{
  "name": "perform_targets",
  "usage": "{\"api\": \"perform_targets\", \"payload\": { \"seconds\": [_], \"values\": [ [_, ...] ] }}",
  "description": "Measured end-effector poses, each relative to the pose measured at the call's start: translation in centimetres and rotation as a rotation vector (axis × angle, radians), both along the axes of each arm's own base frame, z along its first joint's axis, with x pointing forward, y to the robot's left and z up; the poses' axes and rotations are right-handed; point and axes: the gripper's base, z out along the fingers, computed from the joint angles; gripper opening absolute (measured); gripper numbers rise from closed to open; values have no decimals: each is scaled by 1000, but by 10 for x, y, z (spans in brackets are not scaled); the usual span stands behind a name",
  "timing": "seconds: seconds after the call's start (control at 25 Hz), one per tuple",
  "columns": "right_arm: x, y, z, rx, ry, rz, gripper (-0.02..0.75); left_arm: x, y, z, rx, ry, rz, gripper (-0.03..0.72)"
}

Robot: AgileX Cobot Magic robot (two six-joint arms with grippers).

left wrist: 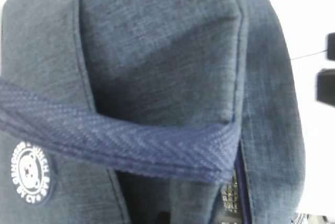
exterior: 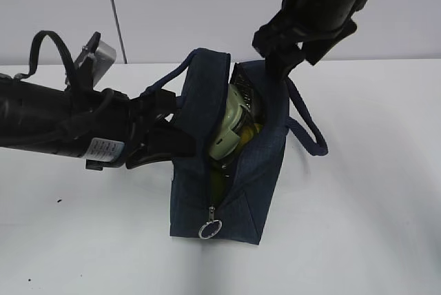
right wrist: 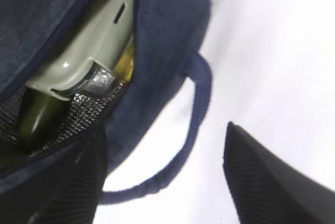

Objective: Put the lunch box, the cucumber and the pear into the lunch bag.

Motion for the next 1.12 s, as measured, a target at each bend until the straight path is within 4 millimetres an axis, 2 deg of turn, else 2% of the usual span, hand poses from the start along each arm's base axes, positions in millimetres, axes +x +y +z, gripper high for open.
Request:
{"api": "perform_targets", "payload": {
  "seconds": [0.16,0.32,0.4,0.52,0.8,1.12],
  "values": [
    [-17,-11,30,21,-76,-22,535,-1,-1,1,12,-48,-50,51],
    [-44,-23,46,52,-91,-46,535,-2,-1,1,21,-79,-79,216],
    [-62,-29,41,63,-59,-50,528,-3,-2,1,27,-108,-112,300],
    [-91,-39,33,116,-63,-48,502,-5,-1,2,62,-161,-170,355],
    [-145,-55,10,285,-135,-56,462,-14,3,9,149,-299,-308,371],
    [-176,-43,-50,503,-83,128,450,-17,2,11,180,-418,-418,372]
  ]
}}
